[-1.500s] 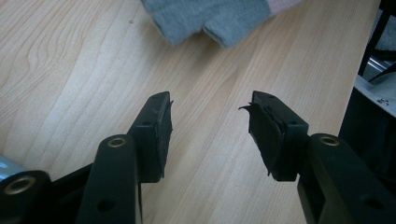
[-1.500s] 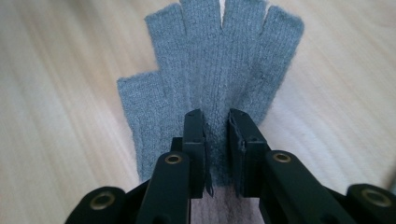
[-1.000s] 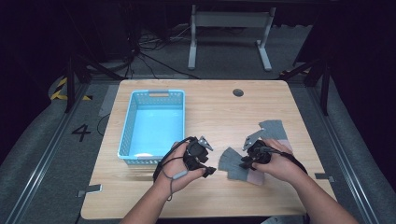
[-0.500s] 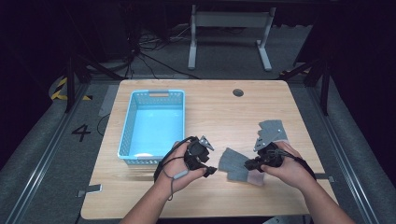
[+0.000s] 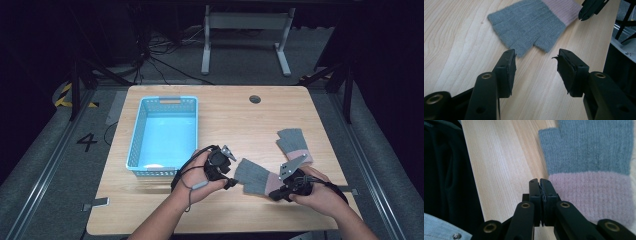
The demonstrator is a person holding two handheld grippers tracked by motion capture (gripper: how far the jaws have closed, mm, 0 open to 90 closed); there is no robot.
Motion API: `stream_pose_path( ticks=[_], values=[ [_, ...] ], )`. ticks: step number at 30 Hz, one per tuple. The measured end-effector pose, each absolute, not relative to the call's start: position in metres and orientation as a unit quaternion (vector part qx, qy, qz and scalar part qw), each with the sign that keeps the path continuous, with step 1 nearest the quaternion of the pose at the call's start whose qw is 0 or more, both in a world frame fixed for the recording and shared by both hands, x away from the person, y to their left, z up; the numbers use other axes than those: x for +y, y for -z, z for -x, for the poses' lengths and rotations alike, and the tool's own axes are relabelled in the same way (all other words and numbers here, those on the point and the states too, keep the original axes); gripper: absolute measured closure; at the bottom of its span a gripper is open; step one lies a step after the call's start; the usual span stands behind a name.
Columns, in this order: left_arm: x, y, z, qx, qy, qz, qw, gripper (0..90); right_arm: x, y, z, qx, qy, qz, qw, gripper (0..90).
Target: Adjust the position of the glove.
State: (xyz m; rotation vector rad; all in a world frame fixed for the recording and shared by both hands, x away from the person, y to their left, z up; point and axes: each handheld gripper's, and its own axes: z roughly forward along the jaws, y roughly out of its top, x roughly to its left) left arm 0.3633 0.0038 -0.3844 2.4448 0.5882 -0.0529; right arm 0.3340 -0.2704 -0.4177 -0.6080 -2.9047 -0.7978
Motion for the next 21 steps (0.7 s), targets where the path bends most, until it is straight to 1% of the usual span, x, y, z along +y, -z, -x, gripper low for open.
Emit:
stream_pose_path(
  ticks=[12,21],
  values=[
    [-0.001,0.384,-0.365,0.217,0.023,-0.926,0.309,49.9,-0.269,0.430,-0.331,-0.949,0.241,0.201,0.045,89.5],
    [-0.001,0.384,-0.365,0.216,0.023,-0.926,0.309,49.9,-0.272,0.434,-0.334,-0.949,0.230,0.212,0.036,89.7]
  ],
)
